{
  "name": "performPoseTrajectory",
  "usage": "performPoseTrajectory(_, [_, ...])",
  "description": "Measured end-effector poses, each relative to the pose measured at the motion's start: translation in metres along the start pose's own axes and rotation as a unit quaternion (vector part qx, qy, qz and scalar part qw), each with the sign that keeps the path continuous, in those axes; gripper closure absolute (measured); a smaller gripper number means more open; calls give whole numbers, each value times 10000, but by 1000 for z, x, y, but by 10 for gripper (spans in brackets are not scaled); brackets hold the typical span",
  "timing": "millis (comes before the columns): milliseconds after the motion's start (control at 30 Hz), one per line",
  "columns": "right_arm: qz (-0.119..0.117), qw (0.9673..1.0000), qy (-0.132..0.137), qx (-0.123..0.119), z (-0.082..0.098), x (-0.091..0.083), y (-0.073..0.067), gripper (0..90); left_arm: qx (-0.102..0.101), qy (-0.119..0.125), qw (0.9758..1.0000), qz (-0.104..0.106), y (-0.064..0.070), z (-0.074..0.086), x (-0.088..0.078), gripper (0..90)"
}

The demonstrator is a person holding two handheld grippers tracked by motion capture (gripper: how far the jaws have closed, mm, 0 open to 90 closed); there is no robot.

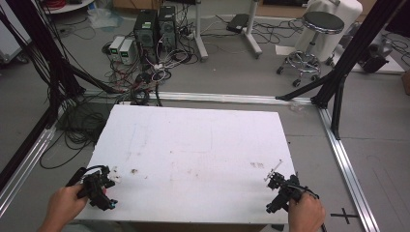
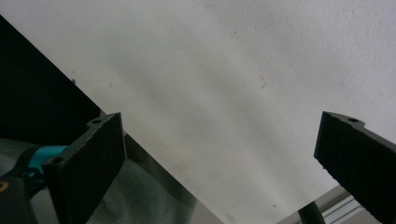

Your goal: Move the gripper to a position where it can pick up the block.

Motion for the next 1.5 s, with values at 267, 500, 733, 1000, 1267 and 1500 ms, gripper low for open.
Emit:
performPoseTrajectory(267, [-20, 10000, 32, 14, 1, -1, -1, 13, 47, 76, 9999, 74, -2, 1, -5, 231])
performPoseTrajectory(500, [-32, 10000, 88, 15, 1, -1, -1, 13, 303, 106, 9994, 149, -7, 1, -8, 231])
performPoseTrajectory(733, [-43, 10000, 61, 31, 2, -1, -2, 13, 580, 49, 9979, 276, -14, 5, -9, 231])
performPoseTrajectory(1000, [-41, 10000, 76, 40, 2, -1, -1, 13, 739, 89, 9966, 358, -22, 7, -9, 231])
performPoseTrajectory(1267, [-61, 9999, 75, 27, 3, 0, -2, 13, 906, 93, 9946, 490, -25, 12, -8, 231])
performPoseTrajectory(1500, [-77, 10000, 48, 29, 3, 1, -2, 13, 1067, 78, 9924, 613, -28, 15, -7, 231])
Point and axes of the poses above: each handheld gripper's, and its own axes: x roughly forward along the jaws, z roughly out of its underside, y roughly to its right, the point moved 8 cm from there along x, roughly forward along the jaws, and after that the axes turned 3 degrees about -z, right-handed, at the moved point
